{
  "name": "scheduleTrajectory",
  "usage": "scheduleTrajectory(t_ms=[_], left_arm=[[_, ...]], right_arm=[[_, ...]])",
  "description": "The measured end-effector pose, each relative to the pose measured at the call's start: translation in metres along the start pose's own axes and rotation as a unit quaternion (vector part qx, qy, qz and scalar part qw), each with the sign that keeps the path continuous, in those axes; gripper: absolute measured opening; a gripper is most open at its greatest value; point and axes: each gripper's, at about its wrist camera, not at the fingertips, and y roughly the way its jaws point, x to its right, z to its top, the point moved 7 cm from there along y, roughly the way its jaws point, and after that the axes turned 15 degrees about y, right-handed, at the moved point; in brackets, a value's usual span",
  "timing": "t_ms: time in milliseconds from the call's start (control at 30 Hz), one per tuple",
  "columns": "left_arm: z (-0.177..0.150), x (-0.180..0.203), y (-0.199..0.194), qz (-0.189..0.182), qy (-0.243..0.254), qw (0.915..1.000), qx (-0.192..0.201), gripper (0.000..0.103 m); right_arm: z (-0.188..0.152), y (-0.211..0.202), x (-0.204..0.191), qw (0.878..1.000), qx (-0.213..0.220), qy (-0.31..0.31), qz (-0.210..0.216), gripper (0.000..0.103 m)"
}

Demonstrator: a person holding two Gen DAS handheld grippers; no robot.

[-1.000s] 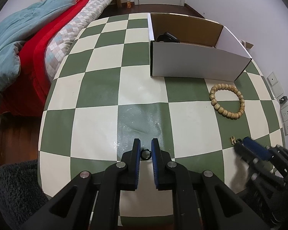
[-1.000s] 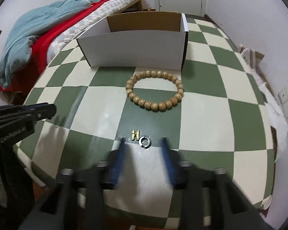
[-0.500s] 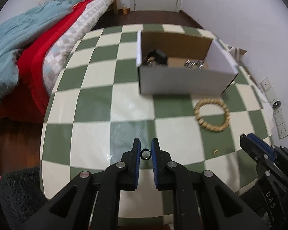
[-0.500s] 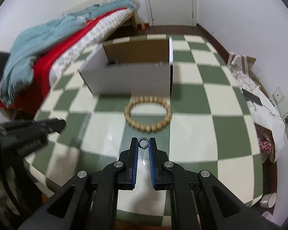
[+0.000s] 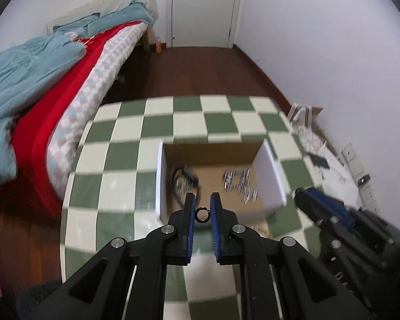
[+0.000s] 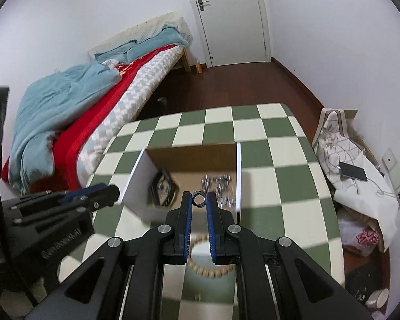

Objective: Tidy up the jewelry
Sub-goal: 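Carry both black rings into the white box and open both grippers, then withdraw both grippers from the box toward the bead bracelet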

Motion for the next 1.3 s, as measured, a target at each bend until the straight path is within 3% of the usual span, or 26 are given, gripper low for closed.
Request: scheduleTrajectory(t_ms=[167,333,433,467,500,533,567,600,733,767,800,867,1033,1300], left_arm=[[0.034,-0.013,0.022,-0.007,-0.004,1.0,-0.002,0.009],[0.037,-0.023,0.05,-0.025,-0.022,0.999,-0.028,0.01],[0.034,-0.029,0.061,-0.017,-0.029,0.9985,-0.042,0.014],[0.034,-0.031,0.063,-0.013,-0.031,0.9984,-0.045,0.025],[0.033,-0.033,0.064,-0.006,-0.031,0.9984,-0.048,0.034],[0.032,-0.036,0.064,0.001,-0.031,0.9984,-0.046,0.06],[0.031,-0.039,0.062,0.011,-0.033,0.9985,-0.041,0.09],[0.031,-0.042,0.06,0.015,-0.035,0.9986,-0.038,0.097],[0.023,-0.053,0.056,0.054,-0.03,0.9972,-0.042,0.101],[0.02,-0.055,0.054,0.064,-0.027,0.9966,-0.045,0.103],[0.018,-0.057,0.052,0.072,-0.026,0.9961,-0.044,0.103],[0.014,-0.06,0.047,0.085,-0.023,0.9954,-0.038,0.103],[0.005,-0.064,0.029,0.106,-0.018,0.9938,-0.027,0.103],[-0.007,-0.065,-0.006,0.118,-0.021,0.9928,-0.007,0.103]], right_arm=[[0.026,0.027,-0.003,1.0,-0.011,0.005,0.007,0.011],[0.033,0.063,-0.005,0.999,-0.05,-0.001,0.002,0.011],[0.031,0.077,-0.002,0.997,-0.073,0.001,-0.004,0.012],[0.03,0.081,0.0,0.997,-0.08,0.002,-0.007,0.013],[0.029,0.083,0.002,0.996,-0.083,0.003,-0.014,0.023],[0.028,0.085,0.004,0.996,-0.086,0.002,-0.019,0.032],[0.028,0.086,0.005,0.996,-0.088,0.004,-0.023,0.053],[0.027,0.086,0.006,0.996,-0.089,0.003,-0.027,0.07],[0.024,0.084,0.011,0.994,-0.094,0.001,-0.061,0.073],[0.023,0.083,0.012,0.993,-0.097,0.003,-0.072,0.079],[0.022,0.082,0.013,0.992,-0.099,0.003,-0.083,0.091],[0.019,0.081,0.016,0.989,-0.1,-0.002,-0.112,0.1],[0.012,0.072,0.014,0.985,-0.103,-0.012,-0.136,0.101],[0.01,0.038,0.006,0.986,-0.074,-0.018,-0.149,0.103]])
